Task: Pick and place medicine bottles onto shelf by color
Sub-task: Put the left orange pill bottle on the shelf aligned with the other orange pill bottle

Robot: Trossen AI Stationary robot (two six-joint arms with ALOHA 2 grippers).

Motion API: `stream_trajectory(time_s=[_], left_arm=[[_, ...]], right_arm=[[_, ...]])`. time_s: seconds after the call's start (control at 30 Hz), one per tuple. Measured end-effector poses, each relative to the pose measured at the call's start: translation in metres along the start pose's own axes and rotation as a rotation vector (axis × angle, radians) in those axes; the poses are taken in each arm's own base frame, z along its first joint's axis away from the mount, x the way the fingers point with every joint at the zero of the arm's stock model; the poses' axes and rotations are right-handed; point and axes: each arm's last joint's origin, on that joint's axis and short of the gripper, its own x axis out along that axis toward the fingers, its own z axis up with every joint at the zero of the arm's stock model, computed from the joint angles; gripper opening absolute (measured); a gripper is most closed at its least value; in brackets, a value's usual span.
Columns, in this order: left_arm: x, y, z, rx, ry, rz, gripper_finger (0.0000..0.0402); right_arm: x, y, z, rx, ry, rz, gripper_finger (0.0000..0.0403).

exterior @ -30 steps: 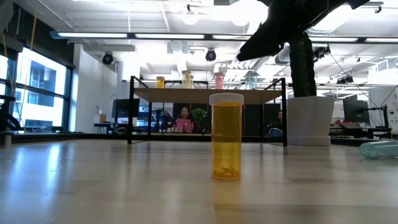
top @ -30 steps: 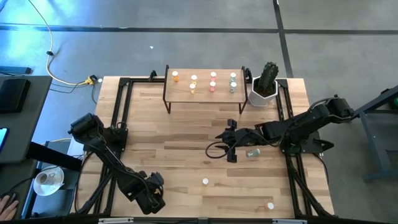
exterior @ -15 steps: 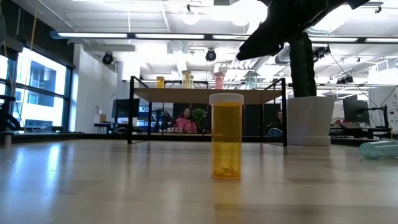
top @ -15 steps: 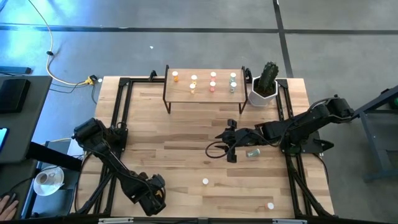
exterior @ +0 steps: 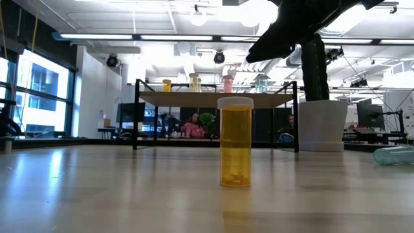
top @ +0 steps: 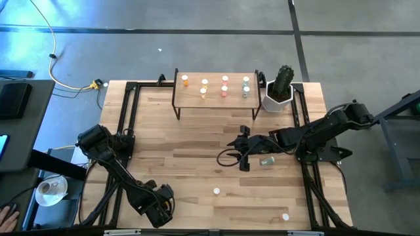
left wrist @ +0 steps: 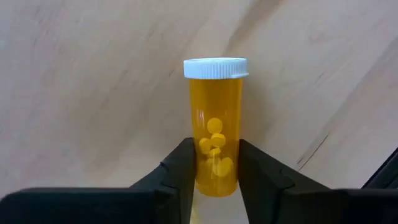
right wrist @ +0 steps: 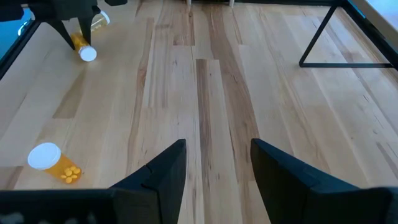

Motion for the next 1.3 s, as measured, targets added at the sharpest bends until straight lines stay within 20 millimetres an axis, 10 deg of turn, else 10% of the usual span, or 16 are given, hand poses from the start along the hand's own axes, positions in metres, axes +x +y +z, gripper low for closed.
stream_trajectory(time_s=[0.9, 1.3], left_arm=[[-0.037, 0.025, 0.086, 0.373, -0.356, 0.093, 0.0090], [-0.081, 0.098, 0.092, 0.290, -0.599, 0.248, 0.0090]], right_arm=[[0.000, 0.000, 0.000, -0.004, 0.000, 0.000, 0.0170], [0.000, 0.001, 0.007, -0.047, -0.068, 0.005, 0.0170]])
